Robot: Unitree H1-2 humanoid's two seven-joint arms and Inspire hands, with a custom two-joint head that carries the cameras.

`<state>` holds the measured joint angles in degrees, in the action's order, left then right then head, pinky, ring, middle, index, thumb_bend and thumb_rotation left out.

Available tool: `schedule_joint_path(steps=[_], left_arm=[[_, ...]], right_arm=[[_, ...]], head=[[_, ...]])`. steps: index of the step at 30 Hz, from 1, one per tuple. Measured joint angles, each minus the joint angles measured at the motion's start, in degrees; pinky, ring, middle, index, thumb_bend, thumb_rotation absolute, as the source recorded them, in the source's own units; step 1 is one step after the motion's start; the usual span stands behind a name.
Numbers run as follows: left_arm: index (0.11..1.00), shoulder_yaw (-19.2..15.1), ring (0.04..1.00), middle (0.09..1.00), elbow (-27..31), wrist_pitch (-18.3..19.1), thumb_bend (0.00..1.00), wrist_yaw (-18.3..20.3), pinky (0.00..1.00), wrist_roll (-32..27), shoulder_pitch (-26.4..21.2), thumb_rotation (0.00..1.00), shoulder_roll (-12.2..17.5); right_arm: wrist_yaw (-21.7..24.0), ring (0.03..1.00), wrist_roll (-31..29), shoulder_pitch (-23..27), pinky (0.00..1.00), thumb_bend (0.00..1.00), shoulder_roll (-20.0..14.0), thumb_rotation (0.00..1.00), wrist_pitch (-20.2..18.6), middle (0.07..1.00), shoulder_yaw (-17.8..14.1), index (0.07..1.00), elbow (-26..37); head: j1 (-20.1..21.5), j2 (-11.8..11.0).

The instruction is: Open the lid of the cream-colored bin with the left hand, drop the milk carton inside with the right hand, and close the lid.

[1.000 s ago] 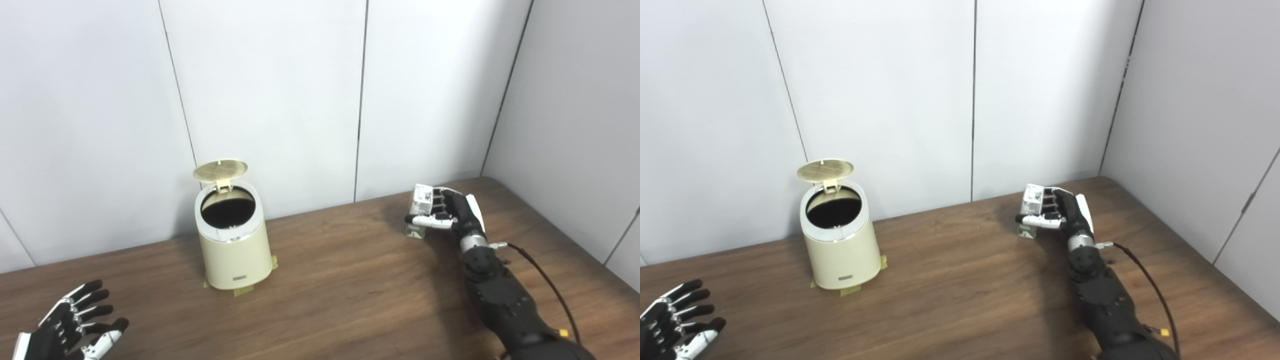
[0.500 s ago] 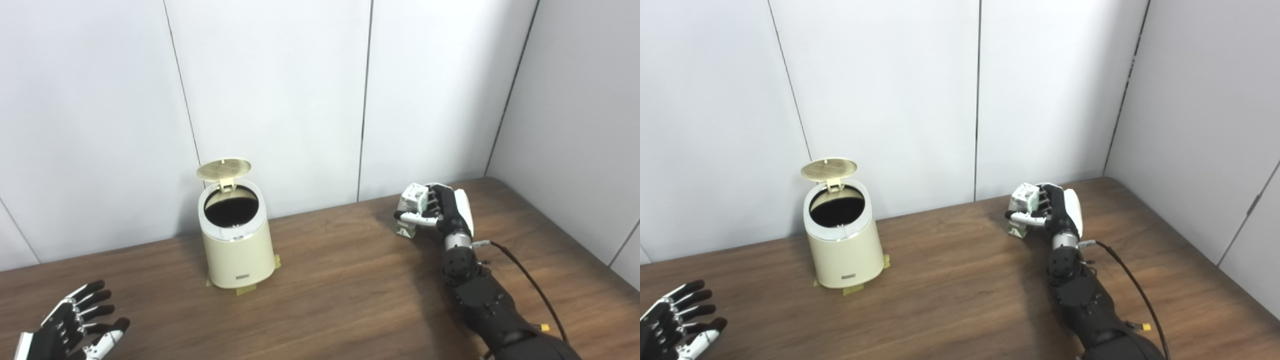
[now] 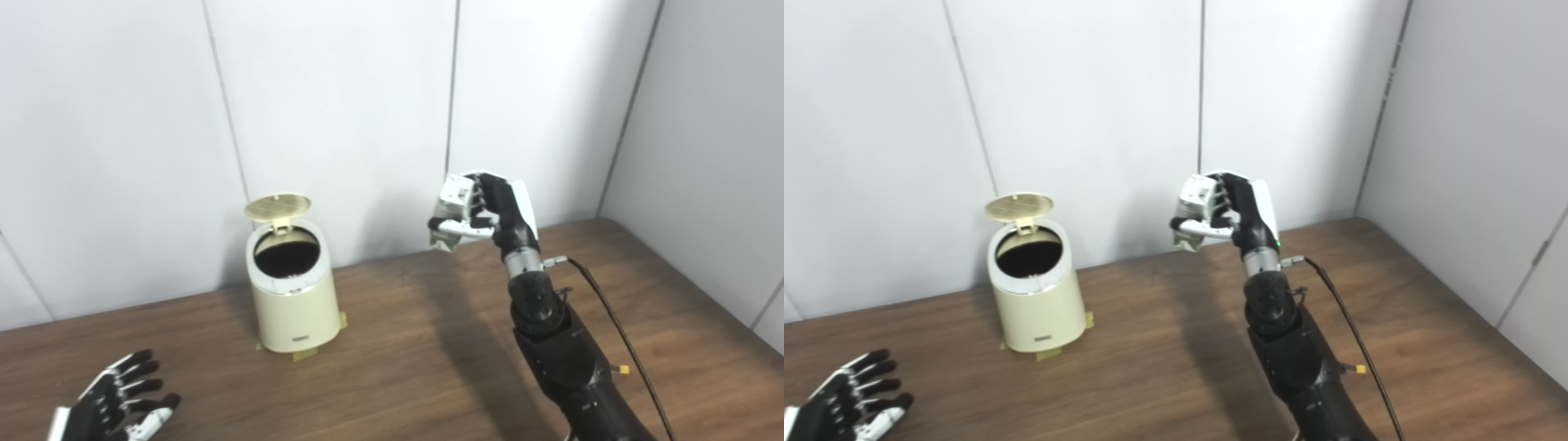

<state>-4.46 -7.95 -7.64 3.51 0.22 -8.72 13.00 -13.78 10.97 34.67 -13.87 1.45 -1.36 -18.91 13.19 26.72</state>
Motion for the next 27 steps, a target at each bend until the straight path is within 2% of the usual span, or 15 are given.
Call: schedule_joint_path(steps=[5,6,9,12,19,27], left_arm=[[0.77,0.8,0.696,0.757,0.0,-0.3,0.67,-0.5,0.63,0.9,-0.5,0.15,-1.1],[0.77,0.9,0.701,0.759,0.0,-0.2,0.68,-0.7,0.64,1.3,-0.5,0.16,-1.2],[0.765,1.2,0.7,0.757,0.0,-0.2,0.7,-1.0,0.67,2.1,-0.7,0.17,-2.2],[0.766,1.6,0.689,0.752,0.0,-0.2,0.71,-1.5,0.64,2.7,-1.1,0.18,-3.4],[0.773,2.9,0.684,0.75,-0.2,-0.3,0.7,-1.8,0.6,3.5,-1.9,0.16,-6.2],[0.764,3.6,0.683,0.749,-0.1,0.2,0.69,-4.0,0.6,5.3,-2.1,0.12,-7.6]], right_arm=[[4.3,0.408,-1.6,0.3,0.33,0.52,2.2,0.0,-0.2,0.506,0.6,0.522,0.1],[4.7,0.409,-1.5,0.6,0.33,0.52,2.6,0.0,-0.2,0.507,0.7,0.52,0.2],[5.5,0.412,-1.5,1.1,0.33,0.52,3.4,0.0,-0.9,0.499,0.9,0.521,2.1],[5.8,0.404,-1.6,2.1,0.32,0.51,5.3,0.0,-2.4,0.496,1.0,0.533,4.1],[6.1,0.4,-1.4,4.1,0.32,0.51,10.9,0.0,-3.7,0.489,2.6,0.534,4.3],[6.3,0.399,0.0,6.0,0.32,0.51,11.6,0.0,-3.7,0.497,3.8,0.542,1.6]], head=[[-3.5,-0.3],[-5.5,-0.4],[-7.7,-0.5],[-9.6,-0.9],[-11.8,-1.3],[-13.5,-1.3]])
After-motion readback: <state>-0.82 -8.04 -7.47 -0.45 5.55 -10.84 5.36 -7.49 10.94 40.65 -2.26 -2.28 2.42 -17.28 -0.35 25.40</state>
